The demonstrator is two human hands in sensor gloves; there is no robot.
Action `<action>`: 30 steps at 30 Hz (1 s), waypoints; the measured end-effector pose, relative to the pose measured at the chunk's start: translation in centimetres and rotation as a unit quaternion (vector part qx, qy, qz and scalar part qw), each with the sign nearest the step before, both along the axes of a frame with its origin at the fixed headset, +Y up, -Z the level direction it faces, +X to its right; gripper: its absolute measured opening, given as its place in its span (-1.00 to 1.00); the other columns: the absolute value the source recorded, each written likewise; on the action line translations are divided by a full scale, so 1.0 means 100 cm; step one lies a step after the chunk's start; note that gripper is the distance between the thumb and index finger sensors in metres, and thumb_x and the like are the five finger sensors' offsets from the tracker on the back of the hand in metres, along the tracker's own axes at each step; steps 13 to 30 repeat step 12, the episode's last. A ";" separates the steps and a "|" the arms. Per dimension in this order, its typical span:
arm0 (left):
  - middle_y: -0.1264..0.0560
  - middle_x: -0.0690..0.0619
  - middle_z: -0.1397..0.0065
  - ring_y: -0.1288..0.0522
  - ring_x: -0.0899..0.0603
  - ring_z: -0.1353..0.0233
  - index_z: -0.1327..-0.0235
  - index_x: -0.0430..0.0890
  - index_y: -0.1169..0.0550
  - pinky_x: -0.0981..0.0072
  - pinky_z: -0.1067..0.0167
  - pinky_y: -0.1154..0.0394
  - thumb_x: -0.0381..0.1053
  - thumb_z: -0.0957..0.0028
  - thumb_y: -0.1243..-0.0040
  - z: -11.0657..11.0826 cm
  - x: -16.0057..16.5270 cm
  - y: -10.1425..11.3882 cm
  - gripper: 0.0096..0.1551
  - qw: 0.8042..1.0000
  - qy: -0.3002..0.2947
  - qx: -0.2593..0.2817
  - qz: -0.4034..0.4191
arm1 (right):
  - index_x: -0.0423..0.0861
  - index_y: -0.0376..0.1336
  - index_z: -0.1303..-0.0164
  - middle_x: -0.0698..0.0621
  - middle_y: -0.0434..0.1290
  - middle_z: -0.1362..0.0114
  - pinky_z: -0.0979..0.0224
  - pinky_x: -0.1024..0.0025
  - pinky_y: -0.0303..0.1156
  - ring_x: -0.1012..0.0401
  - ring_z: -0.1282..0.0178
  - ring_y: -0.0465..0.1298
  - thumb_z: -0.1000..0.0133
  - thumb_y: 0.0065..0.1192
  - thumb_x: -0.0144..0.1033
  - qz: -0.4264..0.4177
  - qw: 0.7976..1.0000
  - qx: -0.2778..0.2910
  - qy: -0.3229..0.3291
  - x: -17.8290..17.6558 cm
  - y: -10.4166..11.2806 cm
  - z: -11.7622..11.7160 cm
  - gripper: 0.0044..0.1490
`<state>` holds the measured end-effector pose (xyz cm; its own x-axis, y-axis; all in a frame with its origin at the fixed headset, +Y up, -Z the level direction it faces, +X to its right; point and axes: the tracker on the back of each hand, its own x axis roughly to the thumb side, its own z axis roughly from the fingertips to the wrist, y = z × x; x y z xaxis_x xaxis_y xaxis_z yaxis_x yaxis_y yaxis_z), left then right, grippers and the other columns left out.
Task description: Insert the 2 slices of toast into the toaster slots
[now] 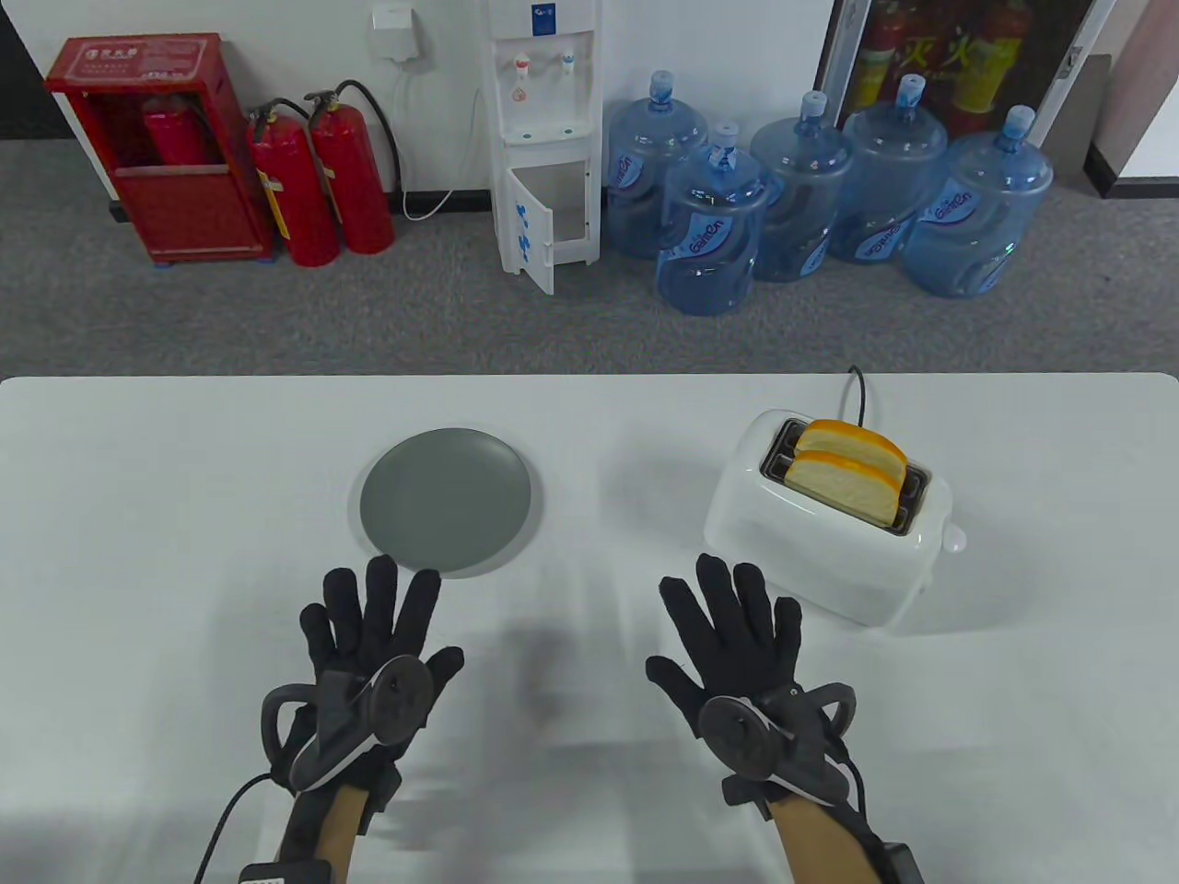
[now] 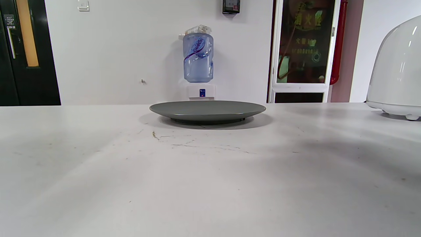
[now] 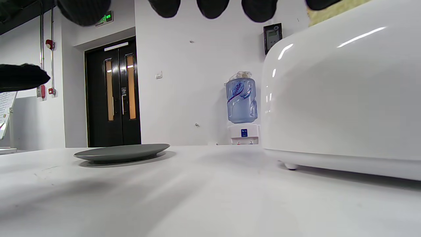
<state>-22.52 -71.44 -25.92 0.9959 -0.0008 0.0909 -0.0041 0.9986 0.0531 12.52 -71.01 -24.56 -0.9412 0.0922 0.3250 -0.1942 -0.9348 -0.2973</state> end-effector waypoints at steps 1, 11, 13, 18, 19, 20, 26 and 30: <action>0.30 -0.08 -0.80 0.33 -0.46 -0.70 -0.73 0.27 0.18 -0.38 -0.57 0.17 0.47 -0.15 0.33 0.000 0.000 0.000 -0.10 1.000 0.000 0.000 0.001 | 0.12 -0.26 -0.93 -0.16 -0.26 -0.96 -0.61 -0.51 -0.10 -0.28 -0.85 -0.12 -0.41 -0.23 0.35 0.000 1.000 0.000 -0.001 0.001 0.000 0.000 -0.04; 0.29 -0.09 -0.80 0.33 -0.46 -0.70 -0.73 0.26 0.19 -0.37 -0.57 0.17 0.47 -0.15 0.33 0.001 0.001 -0.001 -0.09 1.000 -0.004 -0.004 0.000 | 0.13 -0.25 -0.93 -0.15 -0.25 -0.96 -0.62 -0.50 -0.09 -0.27 -0.85 -0.10 -0.41 -0.22 0.35 0.012 1.000 0.001 -0.005 0.004 -0.001 0.000 -0.05; 0.28 -0.08 -0.81 0.32 -0.46 -0.71 -0.74 0.26 0.17 -0.37 -0.57 0.17 0.47 -0.15 0.32 0.001 0.001 -0.001 -0.09 1.000 -0.008 0.000 0.004 | 0.13 -0.25 -0.93 -0.15 -0.25 -0.96 -0.62 -0.50 -0.08 -0.27 -0.85 -0.10 -0.41 -0.21 0.34 0.015 1.000 -0.001 -0.004 0.004 -0.001 0.000 -0.05; 0.28 -0.08 -0.81 0.32 -0.46 -0.71 -0.74 0.26 0.17 -0.37 -0.57 0.17 0.47 -0.15 0.32 0.001 0.001 -0.001 -0.09 1.000 -0.008 0.000 0.004 | 0.13 -0.25 -0.93 -0.15 -0.25 -0.96 -0.62 -0.50 -0.08 -0.27 -0.85 -0.10 -0.41 -0.21 0.34 0.015 1.000 -0.001 -0.004 0.004 -0.001 0.000 -0.05; 0.28 -0.08 -0.81 0.32 -0.46 -0.71 -0.74 0.26 0.17 -0.37 -0.57 0.17 0.47 -0.15 0.32 0.001 0.001 -0.001 -0.09 1.000 -0.008 0.000 0.004 | 0.13 -0.25 -0.93 -0.15 -0.25 -0.96 -0.62 -0.50 -0.08 -0.27 -0.85 -0.10 -0.41 -0.21 0.34 0.015 1.000 -0.001 -0.004 0.004 -0.001 0.000 -0.05; 0.28 -0.08 -0.81 0.32 -0.46 -0.71 -0.74 0.26 0.17 -0.37 -0.57 0.17 0.47 -0.15 0.32 0.001 0.001 -0.001 -0.09 1.000 -0.008 0.000 0.004 | 0.13 -0.25 -0.93 -0.15 -0.25 -0.96 -0.62 -0.50 -0.08 -0.27 -0.85 -0.10 -0.41 -0.21 0.34 0.015 1.000 -0.001 -0.004 0.004 -0.001 0.000 -0.05; 0.28 -0.08 -0.81 0.32 -0.46 -0.71 -0.74 0.26 0.17 -0.37 -0.57 0.17 0.47 -0.15 0.32 0.001 0.001 -0.001 -0.09 1.000 -0.008 0.000 0.004 | 0.13 -0.25 -0.93 -0.15 -0.25 -0.96 -0.62 -0.50 -0.08 -0.27 -0.85 -0.10 -0.41 -0.21 0.34 0.015 1.000 -0.001 -0.004 0.004 -0.001 0.000 -0.05; 0.28 -0.08 -0.81 0.32 -0.46 -0.71 -0.74 0.26 0.17 -0.37 -0.57 0.17 0.47 -0.15 0.32 0.001 0.001 -0.001 -0.09 1.000 -0.008 0.000 0.004 | 0.13 -0.25 -0.93 -0.15 -0.25 -0.96 -0.62 -0.50 -0.08 -0.27 -0.85 -0.10 -0.41 -0.21 0.34 0.015 1.000 -0.001 -0.004 0.004 -0.001 0.000 -0.05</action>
